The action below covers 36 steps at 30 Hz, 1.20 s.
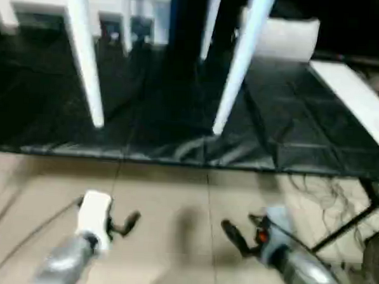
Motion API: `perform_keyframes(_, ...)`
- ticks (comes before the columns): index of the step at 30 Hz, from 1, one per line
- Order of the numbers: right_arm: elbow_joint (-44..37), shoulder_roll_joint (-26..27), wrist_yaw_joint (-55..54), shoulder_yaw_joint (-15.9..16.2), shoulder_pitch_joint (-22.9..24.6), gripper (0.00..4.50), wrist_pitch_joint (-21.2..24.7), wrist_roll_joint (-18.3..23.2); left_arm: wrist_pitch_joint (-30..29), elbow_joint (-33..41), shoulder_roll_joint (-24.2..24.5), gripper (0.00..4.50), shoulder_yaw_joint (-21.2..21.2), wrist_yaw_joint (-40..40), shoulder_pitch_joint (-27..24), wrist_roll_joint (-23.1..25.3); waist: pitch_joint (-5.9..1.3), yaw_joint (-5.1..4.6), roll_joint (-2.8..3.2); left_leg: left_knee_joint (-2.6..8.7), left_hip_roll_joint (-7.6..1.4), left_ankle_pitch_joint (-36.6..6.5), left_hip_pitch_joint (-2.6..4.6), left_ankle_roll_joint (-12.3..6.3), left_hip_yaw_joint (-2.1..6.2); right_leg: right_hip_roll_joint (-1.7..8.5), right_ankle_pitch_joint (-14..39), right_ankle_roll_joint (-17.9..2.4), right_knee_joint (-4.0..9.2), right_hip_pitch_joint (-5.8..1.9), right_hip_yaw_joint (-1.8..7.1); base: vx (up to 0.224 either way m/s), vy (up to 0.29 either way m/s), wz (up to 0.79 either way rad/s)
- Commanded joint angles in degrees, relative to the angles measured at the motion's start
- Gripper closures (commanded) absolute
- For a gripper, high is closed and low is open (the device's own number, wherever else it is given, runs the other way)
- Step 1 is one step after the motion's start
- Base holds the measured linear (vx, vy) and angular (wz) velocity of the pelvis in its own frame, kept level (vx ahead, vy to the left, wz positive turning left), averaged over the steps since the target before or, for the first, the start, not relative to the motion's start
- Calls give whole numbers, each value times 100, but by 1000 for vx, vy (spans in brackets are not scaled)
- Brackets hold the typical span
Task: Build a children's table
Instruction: Flip table
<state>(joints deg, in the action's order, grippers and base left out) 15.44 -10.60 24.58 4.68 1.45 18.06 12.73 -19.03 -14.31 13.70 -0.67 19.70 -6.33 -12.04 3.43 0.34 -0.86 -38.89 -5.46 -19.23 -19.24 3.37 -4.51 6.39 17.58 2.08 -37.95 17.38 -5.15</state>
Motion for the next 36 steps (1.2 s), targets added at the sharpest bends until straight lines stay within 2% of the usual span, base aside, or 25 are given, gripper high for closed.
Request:
perform_keyframes(1, 939, 16, -253, -41, -185, 0, -310, -280, -81, -524, 151, 4, -89, -16, 206, 195, -293, 63, 55, 689, -543, -64, -155, 174, 325, 642, 898, -747, 652, -84, 460, -93, -27, -23)
perform_keyframes(2, 1202, 22, -275, -20, -272, 0, -393, -322, -87, -676, 182, 4, -145, -34, 251, 310, -315, 67, 49, 701, -530, 635, -137, -94, 223, 508, -398, -1101, 578, -80, 433, -2, -70, 6)
perform_keyframes(3, 1600, 103, -419, -76, -380, 0, -542, -339, -47, -948, 178, 4, -205, 14, 307, 397, -337, 67, 74, 694, -524, 1096, -162, -334, 174, 440, -1398, -1338, 515, -111, 404, -2, -70, 6)
perform_keyframes(4, 1708, 131, -459, -105, -409, 0, -578, -328, -22, -1032, 168, 4, -220, 10, 326, 427, -337, 67, 74, 694, -524, 1096, -162, -334, 174, 440, -1398, -1338, 515, -111, 404, 33, -61, -2)
perform_keyframes(5, 1977, 210, -528, -208, -476, 0, -624, -274, 85, -1293, 128, 4, -260, -12, 386, 503, -386, 86, 54, 658, -528, 1581, -210, -770, 130, 427, -2365, -1484, 442, -161, 380, 0, 0, 0)
perform_keyframes(6, 2409, 314, -724, -361, -585, 0, -734, -222, 269, -1813, 30, 4, -448, 66, 471, 665, -396, 88, 4, 659, -555, 1690, -212, -894, 116, 426, -2526, -1526, 432, -148, 378, 0, 0, 0)
perform_keyframes(7, 2545, 345, -796, -416, -621, 0, -756, -193, 360, -2007, -18, 4, -490, 50, 508, 730, -375, 105, 65, 668, -590, 1726, -191, -1059, 100, 415, -2463, -1667, 424, -98, 354, 0, 0, 0)
perform_keyframes(8, 2785, 393, -915, -507, -690, 0, -801, -146, 521, -2336, -103, 4, -553, 13, 575, 841, -364, 112, 14, 678, -627, 1667, -194, -1144, 93, 423, -2332, -1708, 442, -95, 349, 0, 0, 0)
perform_keyframes(9, 3070, 431, -969, -591, -791, 0, -885, -120, 621, -2599, -170, 4, -551, -41, 656, 859, -337, 137, 13, 706, -701, 1338, -173, -1247, 78, 449, -1750, -1814, 469, -63, 355, 0, 0, 0)
perform_keyframes(10, 3228, 444, -1021, -617, -829, 0, -922, -126, 692, -2758, -233, 4, -518, -113, 703, 846, -327, 138, 22, 726, -725, 1211, -170, -1250, 79, 453, -1559, -1849, 472, -60, 357, 0, 0, 0)
perform_keyframes(11, 3822, 482, -1181, -688, -975, 0, -1088, -166, 908, -3284, -426, 4, -419, -322, 866, 790, -301, 152, 45, 756, -757, 928, -161, -1197, 73, 461, -1195, -1923, 506, -39, 360, 0, 0, 0)
perform_keyframes(14, 4422, 499, -1391, -679, -1085, 0, -1255, -279, 1076, -3748, -585, 4, -383, -389, 982, 788, -259, 154, 62, 806, -795, 366, -159, -973, 35, 464, -737, -1989, 557, -19, 381, 0, 0, 0)
perform_keyframes(15, 4657, 517, -1420, -701, -1128, 0, -1324, -325, 1129, -3965, -621, 4, -403, -378, 1040, 856, -254, 168, 59, 816, -805, 308, -164, -941, 32, 476, -722, -1986, 558, -29, 385, 0, 0, 0)
perform_keyframes(18, 5090, 521, -1672, -554, -1164, 0, -1245, -619, 1153, -4490, -668, 4, -390, -463, 1205, 978, -255, 167, 39, 830, -820, 192, -154, -838, -61, 475, -630, -1950, 568, -13, 397, 0, 0, 0)
perform_keyframes(19, 5250, 536, -1762, -511, -1182, 0, -1228, -702, 1247, -4643, -645, 4, -357, -498, 1269, 989, -255, 177, 61, 829, -824, 193, -154, -815, -67, 474, -602, -1943, 570, -8, 393, 0, 0, 0)
perform_keyframes(20, 5364, 549, -1811, -495, -1201, 0, -1231, -745, 1328, -4749, -626, 4, -334, -518, 1317, 995, -255, 170, 55, 839, -837, 161, -161, -779, -78, 478, -587, -1931, 566, -9, 395, 0, 0, 0)
perform_keyframes(21, 5588, 600, -1823, -484, -1254, 0, -1073, -774, 1387, -4920, -583, 4, -246, -633, 1419, 959, -244, 177, 73, 847, -839, 128, -158, -761, -80, 472, -566, -1923, 573, -3, 393, 0, 0, 0)
perform_keyframes(22, 5653, 614, -1825, -484, -1268, 0, -1046, -781, 1412, -4977, -568, 4, -224, -674, 1452, 953, -251, 171, 64, 850, -846, 87, -144, -754, -83, 470, -604, -1949, 564, 6, 399, 0, 0, 0)
perform_keyframes(24, 5768, 659, -1845, -476, -1240, 0, -1035, -802, 1463, -5079, -539, 4, -155, -798, 1507, 926, -250, 189, 123, 842, -849, 134, -153, -781, -82, 482, -771, -1973, 544, 7, 394, 0, 0, 0)
perform_keyframes(25, 5814, 681, -1835, -474, -1222, 0, -1046, -831, 1497, -5141, -532, 4, -118, -824, 1535, 916, -254, 180, 99, 840, -850, 133, -153, -799, -93, 475, -803, -1973, 550, 11, 396, 0, 0, 0)
perform_keyframes(26, 5844, 697, -1838, -457, -1205, 0, -1051, -868, 1518, -5185, -528, 4, -85, -821, 1553, 902, -262, 186, 132, 836, -851, 154, -150, -810, -88, 478, -861, -1989, 537, 6, 392, 0, 0, 0)
perform_keyframes(27, 5878, 710, -1839, -455, -1202, 0, -1060, -901, 1543, -5240, -529, 4, -57, -813, 1577, 899, -262, 182, 112, 835, -854, 184, -153, -831, -89, 478, -905, -1996, 535, 8, 392, 0, 0, 0)
perform_keyframes(29, 5922, 731, -1835, -469, -1202, 0, -1073, -928, 1572, -5319, -529, 4, -27, -798, 1611, 906, -265, 183, 118, 827, -857, 283, -158, -901, -94, 485, -1002, -2014, 523, 5, 392, 0, 0, 0)
perform_keyframes(30, 5979, 737, -1845, -518, -1262, 0, -1083, -948, 1661, -5531, -638, 4, -37, -877, 1648, 961, -270, 181, 149, 827, -857, 233, -150, -896, -97, 483, -947, -2023, 531, 9, 389, 0, 0, 0)
perform_keyframes(36, 6039, 774, -1735, -550, -1350, 0, -1045, -968, 1724, -5696, -720, 4, -30, -947, 1708, 1033, -245, 203, 145, 872, -883, -74, -158, -750, -96, 501, -610, -2012, 568, 17, 408, 0, 0, 0)
